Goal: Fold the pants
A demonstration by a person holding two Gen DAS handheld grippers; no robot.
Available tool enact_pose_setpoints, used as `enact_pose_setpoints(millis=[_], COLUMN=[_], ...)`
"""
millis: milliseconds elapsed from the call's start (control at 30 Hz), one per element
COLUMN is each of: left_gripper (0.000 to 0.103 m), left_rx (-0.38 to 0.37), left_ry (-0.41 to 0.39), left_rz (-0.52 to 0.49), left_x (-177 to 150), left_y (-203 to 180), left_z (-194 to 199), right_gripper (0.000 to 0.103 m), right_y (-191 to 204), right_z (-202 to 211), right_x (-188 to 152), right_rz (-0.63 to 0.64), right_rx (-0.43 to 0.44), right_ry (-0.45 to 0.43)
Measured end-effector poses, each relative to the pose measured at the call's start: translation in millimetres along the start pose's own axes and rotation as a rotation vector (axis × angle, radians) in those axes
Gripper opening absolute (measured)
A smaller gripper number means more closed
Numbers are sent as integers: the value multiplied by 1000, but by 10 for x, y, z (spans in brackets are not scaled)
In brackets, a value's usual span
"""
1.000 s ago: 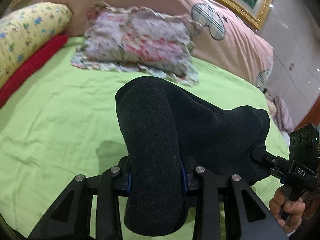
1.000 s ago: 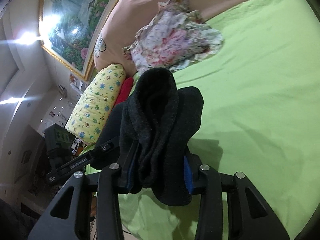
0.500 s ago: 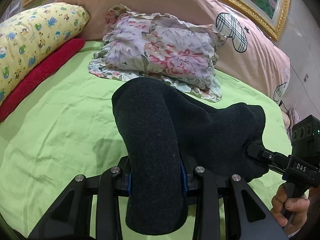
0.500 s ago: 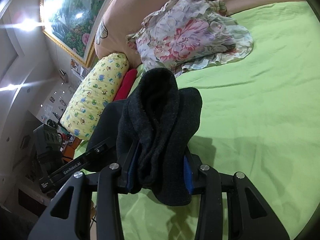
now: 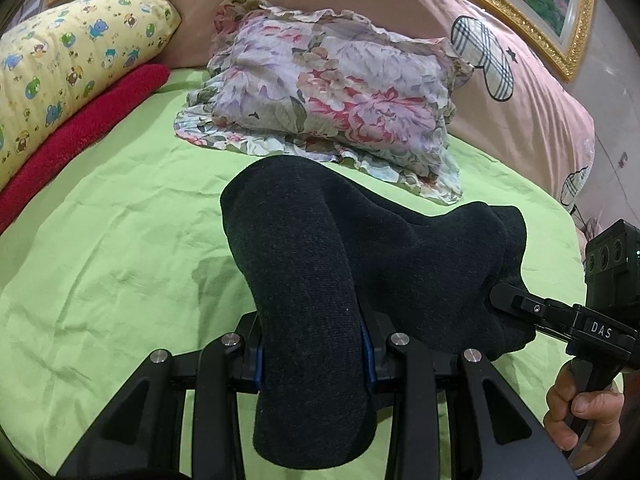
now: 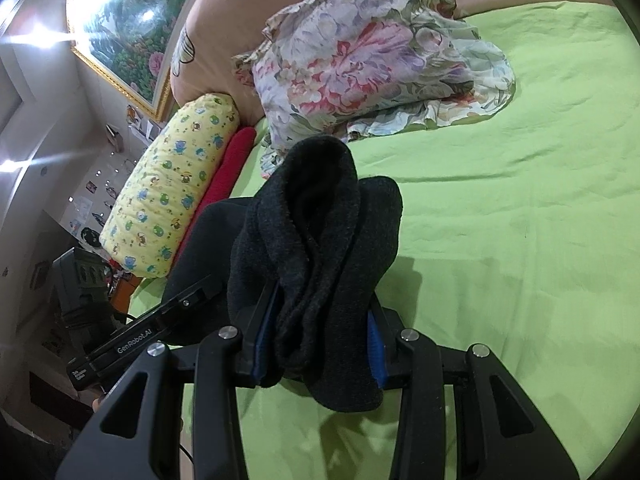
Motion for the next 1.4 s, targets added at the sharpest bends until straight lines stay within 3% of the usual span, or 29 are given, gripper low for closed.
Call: enact_pose_setpoints(millis=[333, 600, 700, 767, 967, 1100, 1400], left_gripper=[36, 63, 73, 76, 88, 89, 89], left_rx=[20, 11, 43, 50, 49, 49, 127], left_ry=[26, 54, 50, 47, 58, 55, 37], left_rz=[-1, 29, 10, 10, 33, 16, -66], left_x=[-73, -145, -157, -159, -178, -191, -253], left_y=[65, 152, 125, 132, 202, 197, 171], left_z=[-233, -400, -458, -485, -530, -482, -303], right_gripper=[49, 56, 61, 67, 69, 69, 69], right_y=[-225, -440, -494, -544, -596, -568, -498], right_z=[-184, -160, -174, -185, -180, -142, 157], right_x=[20, -37, -28, -26, -40, -55, -92], right_rz=[-10, -17, -13, -16, -8, -2, -12], right_rx=[-92, -153, -173, -181, -167, -179, -232], right_ry=[47, 44, 42, 44, 42, 43, -18])
Point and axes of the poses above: each gripper's, at about its wrist camera, not at the fingertips, and z roughly against the way its jaws point, y to its left, x to its top, the point moved 3 cm from there along -z, roughly the way its jaws point, and after that the axes turned 15 degrees about x, right-handed, at the moved point
